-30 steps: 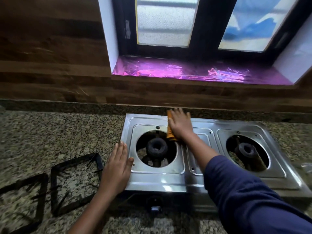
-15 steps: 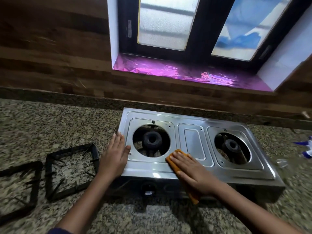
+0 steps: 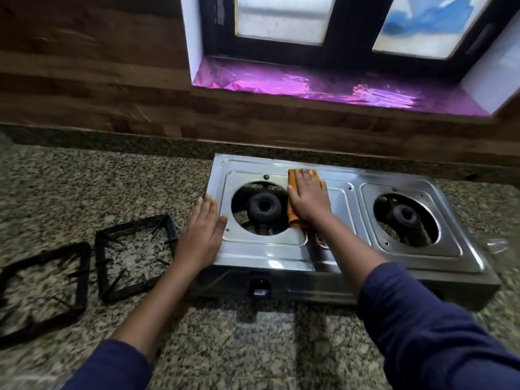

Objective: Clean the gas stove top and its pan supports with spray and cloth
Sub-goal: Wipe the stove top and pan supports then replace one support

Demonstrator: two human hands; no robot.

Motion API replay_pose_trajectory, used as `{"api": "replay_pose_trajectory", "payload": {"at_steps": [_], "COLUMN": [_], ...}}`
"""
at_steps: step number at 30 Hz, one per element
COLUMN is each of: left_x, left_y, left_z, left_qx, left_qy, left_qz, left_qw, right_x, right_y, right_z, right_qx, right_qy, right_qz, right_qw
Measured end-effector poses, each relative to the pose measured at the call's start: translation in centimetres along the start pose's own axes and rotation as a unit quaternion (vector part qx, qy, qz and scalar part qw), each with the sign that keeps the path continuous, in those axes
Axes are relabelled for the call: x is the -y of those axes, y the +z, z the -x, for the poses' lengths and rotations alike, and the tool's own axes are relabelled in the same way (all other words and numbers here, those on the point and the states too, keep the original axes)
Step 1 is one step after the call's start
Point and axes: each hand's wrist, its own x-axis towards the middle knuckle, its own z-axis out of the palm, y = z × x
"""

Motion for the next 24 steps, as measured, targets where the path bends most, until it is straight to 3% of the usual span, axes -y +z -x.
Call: {"api": "replay_pose_trajectory", "payload": {"at_steps": [5, 7, 9, 12, 15, 19, 24], "left_x": [0.5, 0.8, 1.3, 1.2, 1.1, 2.4, 2.3], "left_y": [0.2, 0.2, 0.0, -0.9, -2.3, -4.9, -5.9], "left_z": [0.0, -0.1, -0.4, -0.2, 0.9, 1.6, 1.8], "left_qx": [-0.023, -0.038, -0.058, -0.059, -0.037, -0.017, -0.027], "left_qy": [0.009, -0.009, -0.054, -0.157, -0.216, -0.240, -0.236], "left_qz": [0.069, 0.147, 0.300, 0.493, 0.549, 0.534, 0.483], "left_qw": [0.997, 0.988, 0.951, 0.854, 0.806, 0.810, 0.843], "right_x": [1.2, 2.4, 4.5, 8.8, 13.5, 18.4, 18.0], "right_y": [0.6, 0.7, 1.1, 2.2, 3.7, 5.1, 5.3], "right_z": [10.1, 14.1, 16.7, 17.4, 16.0, 14.4, 13.5], "right_qx": [-0.016, 0.000, -0.003, -0.006, 0.007, 0.021, 0.045], "right_qy": [0.018, 0.012, -0.013, -0.094, -0.184, -0.253, -0.381], "right_qz": [-0.022, -0.027, -0.022, -0.025, -0.027, 0.002, 0.075], "right_qw": [0.999, 1.000, 1.000, 0.995, 0.983, 0.967, 0.921]}}
